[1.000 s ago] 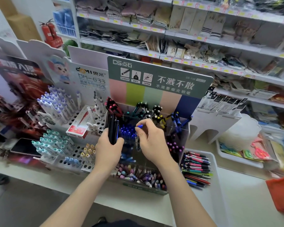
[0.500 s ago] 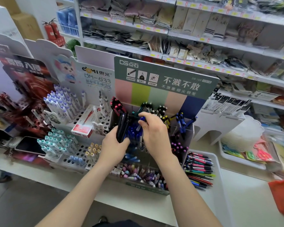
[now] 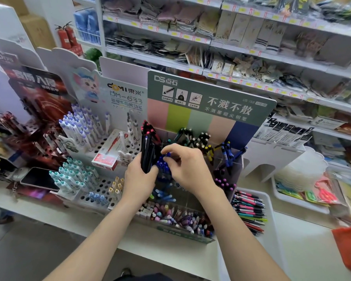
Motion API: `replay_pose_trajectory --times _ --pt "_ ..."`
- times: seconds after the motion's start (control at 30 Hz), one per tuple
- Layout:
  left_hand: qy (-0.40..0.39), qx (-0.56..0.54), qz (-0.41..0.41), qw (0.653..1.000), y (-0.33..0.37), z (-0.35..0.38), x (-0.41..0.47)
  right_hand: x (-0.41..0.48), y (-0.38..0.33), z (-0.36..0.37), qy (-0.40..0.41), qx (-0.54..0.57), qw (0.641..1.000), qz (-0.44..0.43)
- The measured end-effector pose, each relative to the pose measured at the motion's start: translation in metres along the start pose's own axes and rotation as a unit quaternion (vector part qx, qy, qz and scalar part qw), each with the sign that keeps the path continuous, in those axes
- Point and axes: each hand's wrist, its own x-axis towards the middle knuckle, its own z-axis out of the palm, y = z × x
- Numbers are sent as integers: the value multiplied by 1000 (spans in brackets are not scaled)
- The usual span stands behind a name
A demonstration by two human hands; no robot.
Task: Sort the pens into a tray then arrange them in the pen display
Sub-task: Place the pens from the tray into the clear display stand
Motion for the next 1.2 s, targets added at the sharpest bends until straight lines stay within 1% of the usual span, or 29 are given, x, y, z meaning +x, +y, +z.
replay_pose_trajectory --times 0.1,0.17,0.27,0.33,0.37,0.47,0.53,0.57,0.63,0.67,0.7,0.73,0.8,0.87,0.93,0.97,1.0,1.07,1.1,1.2 --pt "-1 10 10 1000 1 1 0 1 4 -1 40 -4 999 21" --pt "-16 15 15 1000 1 2 -1 -2 4 -2 7 6 999 31" --pt "-44 21 17 999 -1 2 -1 -2 4 -3 26 -23 999 33" --pt "-61 26 27 997 -2 3 -1 -4 2 -3 -11 1 999 38" --pt "-64 27 29 997 -3 2 -1 -3 3 -3 -16 10 999 43" --pt "-75 42 32 996 -2 1 1 -5 10 -2 54 29 994 85" --pt "-84 65 38 994 -1 1 3 -15 8 0 98 48 990 87" --pt "-85 71 43 993 0 1 4 -20 5 1 146 61 984 87" --pt "-87 61 32 994 1 1 4 -32 0 0 257 112 954 108" --pt "-90 52 23 994 2 1 3 -38 -2 -1 288 136 941 118" --pt "-88 45 21 995 2 2 2 -42 -3 -3 293 152 936 126" --pt "-86 41 17 995 3 3 0 -45 -2 -4 271 161 939 135" --pt "-64 33 29 997 6 6 -3 -48 -3 0 178 165 956 167" --pt "-40 22 32 998 7 10 -3 -50 -1 10 104 133 966 193" --pt "-27 23 13 999 6 11 -4 -52 2 20 42 84 977 190" --pt "-18 19 -1 1000 5 11 -6 -52 3 23 11 87 978 187" --pt "-12 22 -16 1000 4 9 -7 -51 5 25 -13 103 978 183" --pt "-5 26 -22 999 -1 6 -8 -50 11 23 -24 122 976 177" --pt "-4 20 -20 1000 -3 5 -8 -48 15 21 -30 119 977 174" --pt "-9 26 -11 1000 -4 5 -12 -49 18 21 -86 102 981 144"
